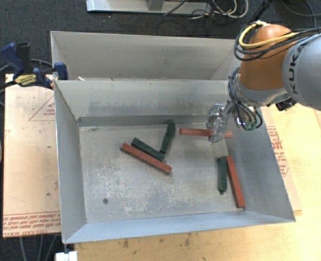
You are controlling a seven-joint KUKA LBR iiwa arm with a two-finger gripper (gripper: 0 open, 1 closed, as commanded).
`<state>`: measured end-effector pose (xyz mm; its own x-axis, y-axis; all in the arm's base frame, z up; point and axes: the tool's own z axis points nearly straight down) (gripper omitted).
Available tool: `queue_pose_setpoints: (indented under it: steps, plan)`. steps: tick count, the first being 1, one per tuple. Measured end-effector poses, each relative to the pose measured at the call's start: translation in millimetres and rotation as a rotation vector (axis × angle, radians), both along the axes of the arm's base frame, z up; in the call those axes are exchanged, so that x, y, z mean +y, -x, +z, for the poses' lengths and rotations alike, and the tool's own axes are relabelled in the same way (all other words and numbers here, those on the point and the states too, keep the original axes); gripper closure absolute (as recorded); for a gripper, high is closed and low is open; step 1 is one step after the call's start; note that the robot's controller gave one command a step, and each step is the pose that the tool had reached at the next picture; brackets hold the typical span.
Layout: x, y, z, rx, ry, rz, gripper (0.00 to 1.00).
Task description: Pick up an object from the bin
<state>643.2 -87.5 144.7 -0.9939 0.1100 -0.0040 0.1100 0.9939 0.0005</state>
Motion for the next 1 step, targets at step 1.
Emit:
queue_pose_setpoints:
  steps: [1]
  plan:
    - [-0.1,-0.8,10.2,-0.001,0.0,0.0,1.0]
